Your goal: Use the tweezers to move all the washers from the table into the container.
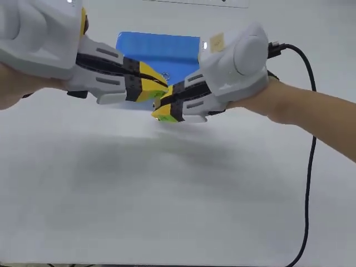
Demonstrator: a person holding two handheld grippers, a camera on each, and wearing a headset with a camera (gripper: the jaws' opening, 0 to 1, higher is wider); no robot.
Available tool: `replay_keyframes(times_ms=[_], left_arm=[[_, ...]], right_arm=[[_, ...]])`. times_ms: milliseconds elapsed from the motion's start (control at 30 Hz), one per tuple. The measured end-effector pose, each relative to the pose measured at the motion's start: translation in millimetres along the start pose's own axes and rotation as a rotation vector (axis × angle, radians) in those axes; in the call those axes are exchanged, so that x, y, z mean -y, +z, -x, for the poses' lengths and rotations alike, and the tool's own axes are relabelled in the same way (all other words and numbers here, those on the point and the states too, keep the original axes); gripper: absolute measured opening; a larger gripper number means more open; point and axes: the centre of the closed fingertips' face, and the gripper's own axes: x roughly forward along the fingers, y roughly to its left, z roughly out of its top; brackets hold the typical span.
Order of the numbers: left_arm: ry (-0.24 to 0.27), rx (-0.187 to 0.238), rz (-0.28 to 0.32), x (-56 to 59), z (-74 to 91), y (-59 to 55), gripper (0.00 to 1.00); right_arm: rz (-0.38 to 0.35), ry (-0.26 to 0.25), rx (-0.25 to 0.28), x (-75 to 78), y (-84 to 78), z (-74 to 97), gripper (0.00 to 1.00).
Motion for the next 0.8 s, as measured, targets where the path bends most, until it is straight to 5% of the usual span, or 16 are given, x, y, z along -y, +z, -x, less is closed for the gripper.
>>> replay_keyframes(times_ms=[67, 167, 367, 500, 667, 800], left_arm=[[0.015, -0.011, 0.001, -2.3, 0.4, -1.6, 0.08], [0.02, -0.014, -0.014, -0.4, 0.8, -1.4, 0.28], [0.073, 0.027, 0.007, 4.5, 12.3, 5.8, 0.42], [0.126, 0.122, 0.155, 7.7, 24.5, 11.6, 0.7], [0.215, 0.064, 0.123, 7.9, 42.5, -2.3, 0.88], [0.27, 0.068, 0.144, 9.3, 54.5, -7.6, 0.98]], right_arm=[[0.0, -0.011, 0.001, 1.4, 0.1, 0.0, 0.1], [-0.019, -0.013, 0.012, 0.5, 1.4, -1.1, 0.09], [-0.003, -0.008, 0.007, -1.4, 5.2, 0.2, 0.1], [-0.003, -0.011, 0.012, -2.9, 7.6, 3.9, 0.1], [0.006, -0.016, 0.01, -8.7, 14.1, 13.3, 0.1], [0.009, -0.027, 0.023, -11.8, 25.0, 22.0, 0.1]])
